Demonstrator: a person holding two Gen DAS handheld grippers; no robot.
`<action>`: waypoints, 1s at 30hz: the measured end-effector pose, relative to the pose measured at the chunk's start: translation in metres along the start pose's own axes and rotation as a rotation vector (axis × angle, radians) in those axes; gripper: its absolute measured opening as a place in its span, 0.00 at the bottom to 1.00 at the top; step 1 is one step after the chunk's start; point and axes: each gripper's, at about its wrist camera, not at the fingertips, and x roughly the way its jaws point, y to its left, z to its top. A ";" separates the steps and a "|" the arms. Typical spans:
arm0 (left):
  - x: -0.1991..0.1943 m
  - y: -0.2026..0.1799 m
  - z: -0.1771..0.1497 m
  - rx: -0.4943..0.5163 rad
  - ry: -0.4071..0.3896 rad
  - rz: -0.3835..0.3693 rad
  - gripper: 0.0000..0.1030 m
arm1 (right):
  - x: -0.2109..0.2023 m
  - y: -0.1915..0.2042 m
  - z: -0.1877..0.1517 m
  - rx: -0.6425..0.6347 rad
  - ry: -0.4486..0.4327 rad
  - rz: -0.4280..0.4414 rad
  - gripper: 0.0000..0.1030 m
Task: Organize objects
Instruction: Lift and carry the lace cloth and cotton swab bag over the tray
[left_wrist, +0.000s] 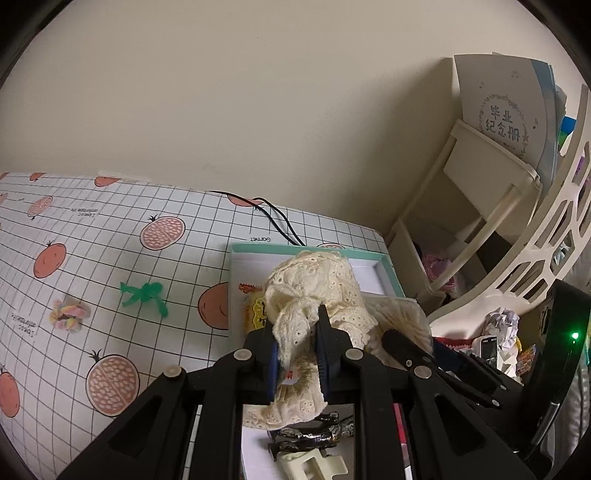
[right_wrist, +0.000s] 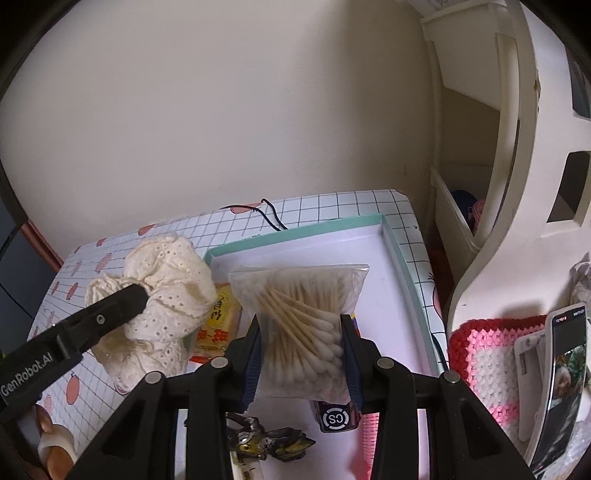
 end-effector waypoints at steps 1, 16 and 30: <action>0.002 0.000 0.000 0.004 0.000 0.000 0.17 | 0.001 0.000 0.000 0.001 0.001 -0.002 0.40; 0.042 0.011 -0.006 -0.022 0.050 0.009 0.17 | 0.023 -0.002 0.001 0.042 -0.006 -0.031 0.40; 0.063 0.009 -0.016 -0.011 0.084 0.017 0.18 | 0.038 0.005 0.002 0.032 -0.003 -0.039 0.40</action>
